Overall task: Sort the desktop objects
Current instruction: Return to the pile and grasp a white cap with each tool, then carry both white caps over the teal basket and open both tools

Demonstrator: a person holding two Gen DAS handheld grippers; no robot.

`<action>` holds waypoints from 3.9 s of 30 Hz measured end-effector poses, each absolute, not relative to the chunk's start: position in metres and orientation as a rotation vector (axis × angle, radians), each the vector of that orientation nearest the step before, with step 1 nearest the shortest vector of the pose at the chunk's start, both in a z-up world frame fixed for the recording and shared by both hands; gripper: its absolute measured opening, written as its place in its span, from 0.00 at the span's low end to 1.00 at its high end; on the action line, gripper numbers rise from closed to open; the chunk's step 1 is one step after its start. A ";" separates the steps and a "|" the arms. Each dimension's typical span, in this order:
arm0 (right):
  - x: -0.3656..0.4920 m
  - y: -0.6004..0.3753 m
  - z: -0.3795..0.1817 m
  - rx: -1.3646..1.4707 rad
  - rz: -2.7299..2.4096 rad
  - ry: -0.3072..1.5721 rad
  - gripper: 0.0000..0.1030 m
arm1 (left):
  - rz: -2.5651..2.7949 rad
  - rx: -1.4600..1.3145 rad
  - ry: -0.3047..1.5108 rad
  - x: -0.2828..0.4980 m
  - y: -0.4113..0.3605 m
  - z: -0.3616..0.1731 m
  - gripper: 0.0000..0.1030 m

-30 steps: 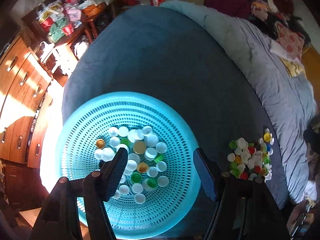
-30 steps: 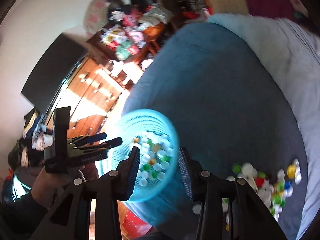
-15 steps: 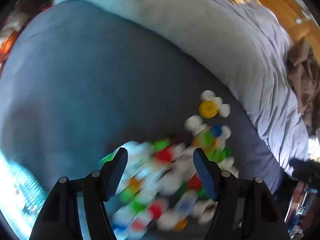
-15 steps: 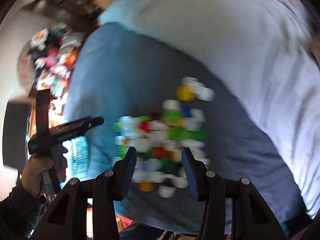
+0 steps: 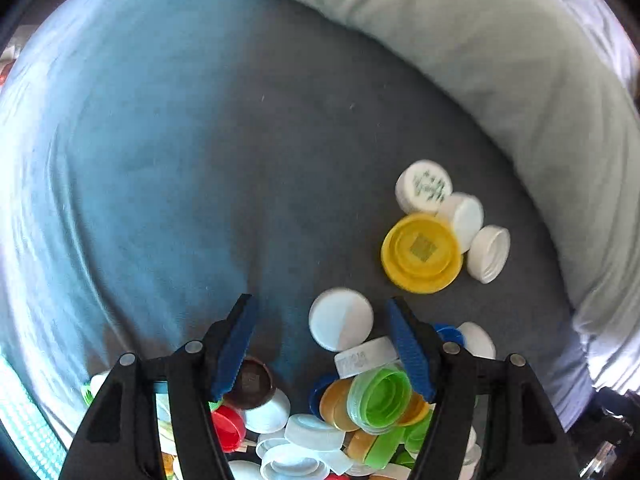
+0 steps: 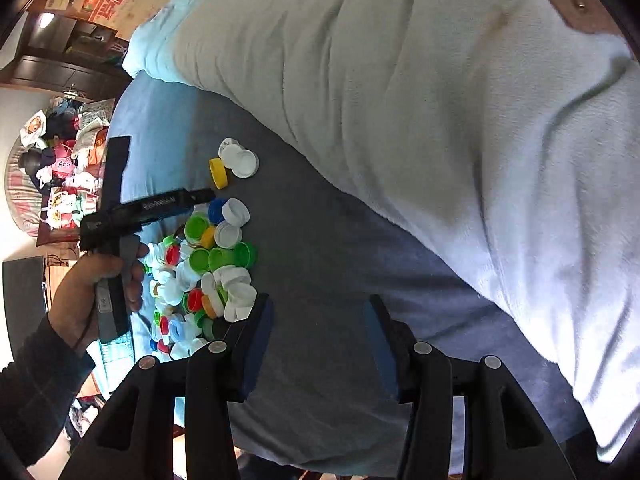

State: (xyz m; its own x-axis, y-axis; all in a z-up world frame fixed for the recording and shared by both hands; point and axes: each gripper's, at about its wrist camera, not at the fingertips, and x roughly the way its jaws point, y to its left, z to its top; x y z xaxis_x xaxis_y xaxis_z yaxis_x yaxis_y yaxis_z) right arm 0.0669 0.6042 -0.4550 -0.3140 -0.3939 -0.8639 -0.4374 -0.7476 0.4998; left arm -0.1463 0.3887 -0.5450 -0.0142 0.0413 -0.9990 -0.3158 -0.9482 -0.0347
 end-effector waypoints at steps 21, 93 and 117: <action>-0.102 0.527 -0.499 -1.881 2.679 0.602 0.42 | 2.213 -1.853 0.111 -0.152 0.364 -0.468 0.31; -0.082 0.051 -0.106 -1.999 3.376 0.015 0.34 | 2.710 -1.691 -0.201 0.001 -0.127 -0.209 0.31; -0.091 0.007 -0.128 -2.098 3.323 -0.069 0.35 | 2.679 -1.753 -0.268 -0.009 -0.171 -0.234 0.31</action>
